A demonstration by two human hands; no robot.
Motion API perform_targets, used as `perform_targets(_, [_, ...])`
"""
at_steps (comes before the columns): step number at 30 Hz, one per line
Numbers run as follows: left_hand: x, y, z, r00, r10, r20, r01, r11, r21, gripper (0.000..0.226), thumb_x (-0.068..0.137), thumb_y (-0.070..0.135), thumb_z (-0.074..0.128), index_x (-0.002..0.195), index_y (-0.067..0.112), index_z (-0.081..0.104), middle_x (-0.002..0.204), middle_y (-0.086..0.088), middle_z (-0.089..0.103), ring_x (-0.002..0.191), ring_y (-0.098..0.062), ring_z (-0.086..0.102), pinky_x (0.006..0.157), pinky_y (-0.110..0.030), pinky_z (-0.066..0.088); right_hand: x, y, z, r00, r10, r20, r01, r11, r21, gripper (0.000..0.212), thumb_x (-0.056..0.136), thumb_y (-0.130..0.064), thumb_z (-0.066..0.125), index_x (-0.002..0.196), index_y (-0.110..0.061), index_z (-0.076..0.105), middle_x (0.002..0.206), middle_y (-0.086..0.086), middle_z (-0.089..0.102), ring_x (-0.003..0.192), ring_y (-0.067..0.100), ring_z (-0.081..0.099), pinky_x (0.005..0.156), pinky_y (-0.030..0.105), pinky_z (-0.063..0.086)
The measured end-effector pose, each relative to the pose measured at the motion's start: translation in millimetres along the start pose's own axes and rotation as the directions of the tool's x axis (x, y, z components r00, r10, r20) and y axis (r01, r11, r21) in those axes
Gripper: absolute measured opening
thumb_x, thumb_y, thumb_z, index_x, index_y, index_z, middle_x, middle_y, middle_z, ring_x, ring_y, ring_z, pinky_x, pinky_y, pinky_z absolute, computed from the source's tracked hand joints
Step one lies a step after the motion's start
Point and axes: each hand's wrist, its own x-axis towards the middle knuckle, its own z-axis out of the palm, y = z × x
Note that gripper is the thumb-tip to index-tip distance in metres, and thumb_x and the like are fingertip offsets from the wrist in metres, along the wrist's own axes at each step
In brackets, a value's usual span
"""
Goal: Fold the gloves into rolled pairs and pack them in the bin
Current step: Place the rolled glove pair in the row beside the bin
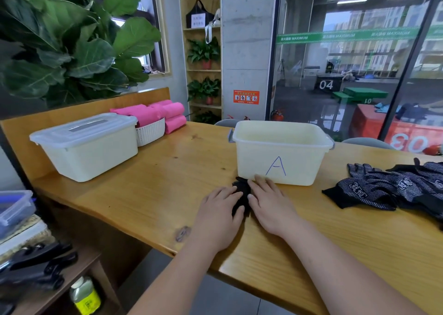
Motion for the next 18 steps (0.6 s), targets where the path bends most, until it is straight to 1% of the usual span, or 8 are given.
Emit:
perform_targets(3, [0,1,1,0.999,-0.040,0.020,0.039,0.999,0.021,0.053,0.112,0.048,0.032,0.163,0.033,0.035,0.172,0.013,0.025,0.159,-0.014,0.014,0.128,-0.037,0.015,8,0,1,1.000,-0.007,0.007,0.007,1.000,-0.010,0.058,0.112,-0.051,0.021,0.167,-0.033,0.018,0.176,-0.011,0.001,0.163,0.020,0.000,0.128,0.044,0.015])
perform_targets(6, [2,3,0,0.998,-0.064,0.007,0.064,0.998,0.023,0.056,0.112,0.047,0.030,0.165,0.029,0.029,0.174,0.010,0.018,0.161,-0.017,0.009,0.129,-0.039,0.012,19,-1,3,1.000,-0.003,0.014,0.003,1.000,-0.010,0.059,0.111,-0.054,0.020,0.167,-0.035,0.018,0.177,-0.010,-0.001,0.163,0.020,-0.002,0.129,0.044,0.014])
perform_targets(8, [1,5,-1,0.998,-0.045,-0.034,0.046,0.999,0.027,0.054,0.111,0.045,0.034,0.161,0.026,0.037,0.171,0.008,0.027,0.159,-0.018,0.018,0.127,-0.039,0.019,25,-1,6,1.000,0.000,0.012,0.000,1.000,-0.015,0.059,0.110,-0.055,0.019,0.166,-0.037,0.019,0.177,-0.009,-0.001,0.163,0.020,-0.002,0.129,0.045,0.015])
perform_targets(10, [-2,6,-2,0.996,0.007,-0.090,-0.004,0.999,0.038,0.051,0.107,0.043,0.036,0.151,0.024,0.053,0.160,0.008,0.045,0.148,-0.018,0.037,0.121,-0.040,0.032,29,-2,7,1.000,-0.005,0.015,0.005,1.000,-0.029,0.059,0.110,-0.057,0.019,0.166,-0.038,0.019,0.177,-0.008,0.000,0.163,0.021,-0.002,0.129,0.046,0.017])
perform_targets(12, [-3,6,-2,0.995,0.021,-0.099,-0.015,0.998,0.059,0.054,0.105,0.045,0.031,0.146,0.024,0.058,0.152,0.009,0.052,0.142,-0.016,0.044,0.119,-0.039,0.035,31,-3,8,1.000,-0.009,0.015,0.010,0.999,-0.038,0.058,0.110,-0.057,0.018,0.166,-0.039,0.019,0.176,-0.008,0.001,0.163,0.021,-0.002,0.128,0.046,0.018])
perform_targets(14, [-2,7,-2,0.999,-0.025,-0.044,0.029,0.997,0.072,0.057,0.106,0.048,0.028,0.154,0.025,0.049,0.161,0.009,0.044,0.149,-0.014,0.035,0.124,-0.037,0.026,33,-4,8,1.000,-0.004,0.014,0.005,0.999,-0.037,0.058,0.110,-0.056,0.019,0.165,-0.038,0.020,0.176,-0.007,0.001,0.163,0.021,-0.001,0.128,0.046,0.018])
perform_targets(16, [2,6,-1,0.998,-0.061,0.010,0.061,0.996,0.067,0.059,0.110,0.047,0.029,0.164,0.025,0.034,0.171,0.009,0.028,0.158,-0.012,0.020,0.130,-0.036,0.012,32,-3,8,1.000,0.004,0.013,-0.004,0.999,-0.038,0.057,0.111,-0.056,0.019,0.165,-0.039,0.019,0.177,-0.007,0.002,0.163,0.021,-0.001,0.128,0.046,0.017])
perform_targets(18, [3,6,-1,0.996,-0.072,0.043,0.069,0.995,0.068,0.062,0.111,0.046,0.028,0.168,0.023,0.022,0.176,0.008,0.015,0.162,-0.011,0.005,0.132,-0.037,0.002,29,-2,8,1.000,0.007,0.015,-0.006,0.999,-0.045,0.058,0.111,-0.056,0.019,0.166,-0.039,0.018,0.177,-0.006,0.001,0.163,0.022,-0.002,0.129,0.046,0.016])
